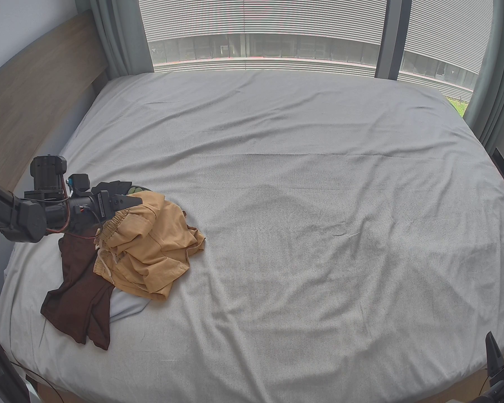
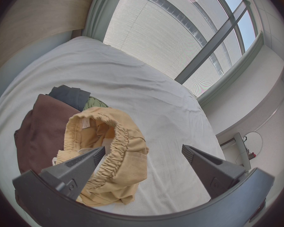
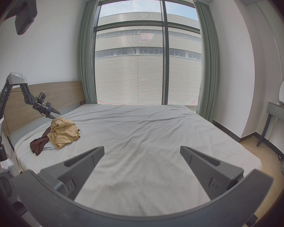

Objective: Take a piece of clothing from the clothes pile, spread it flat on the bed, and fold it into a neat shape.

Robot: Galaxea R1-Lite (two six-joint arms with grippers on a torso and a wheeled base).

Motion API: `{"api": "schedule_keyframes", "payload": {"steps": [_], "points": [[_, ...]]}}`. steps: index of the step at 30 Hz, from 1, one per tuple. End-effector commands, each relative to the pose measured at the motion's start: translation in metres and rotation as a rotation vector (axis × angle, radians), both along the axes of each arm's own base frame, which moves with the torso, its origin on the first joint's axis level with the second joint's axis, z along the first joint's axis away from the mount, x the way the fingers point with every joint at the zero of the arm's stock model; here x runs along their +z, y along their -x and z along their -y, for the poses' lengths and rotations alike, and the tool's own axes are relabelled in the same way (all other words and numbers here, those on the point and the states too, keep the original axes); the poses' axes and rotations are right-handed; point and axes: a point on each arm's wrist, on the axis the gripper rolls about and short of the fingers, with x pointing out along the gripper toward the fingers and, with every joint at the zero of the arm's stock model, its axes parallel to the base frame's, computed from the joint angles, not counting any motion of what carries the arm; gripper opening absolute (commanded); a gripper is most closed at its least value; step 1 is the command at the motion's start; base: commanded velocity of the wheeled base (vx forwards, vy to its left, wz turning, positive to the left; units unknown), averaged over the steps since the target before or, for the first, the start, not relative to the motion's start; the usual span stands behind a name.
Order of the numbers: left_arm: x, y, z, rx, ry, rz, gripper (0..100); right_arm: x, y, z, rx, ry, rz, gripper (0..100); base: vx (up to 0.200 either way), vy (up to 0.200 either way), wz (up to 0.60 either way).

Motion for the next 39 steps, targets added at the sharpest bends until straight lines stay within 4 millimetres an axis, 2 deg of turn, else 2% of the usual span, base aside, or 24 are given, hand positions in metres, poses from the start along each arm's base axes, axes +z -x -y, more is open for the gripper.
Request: {"api": "schedule_keyframes", "payload": {"steps": [1, 10, 26, 27, 39], "points": [[-0.009, -0.005, 0.008, -0.025, 0.003, -0.022, 100, -0.005, 0.0, 0.0, 0.0, 0.001, -0.001, 100, 0.0, 0.0, 0.0], [-0.018, -0.018, 0.024, -0.064, 0.004, -0.031, 100, -0.005, 0.0, 0.0, 0.0, 0.001, -0.001, 100, 0.0, 0.0, 0.0], [-0.026, -0.027, 0.023, -0.043, -0.009, -0.039, 100, -0.005, 0.0, 0.0, 0.0, -0.001, -0.001, 100, 0.0, 0.0, 0.0], [-0.026, -0.028, 0.023, -0.043, -0.009, -0.036, 0, -0.005, 0.0, 0.0, 0.0, -0.001, -0.001, 100, 0.0, 0.0, 0.0], [-0.029, -0.026, 0.021, -0.04, -0.011, -0.045, 0, -0.005, 0.0, 0.0, 0.0, -0.001, -0.001, 100, 0.0, 0.0, 0.0]]}}
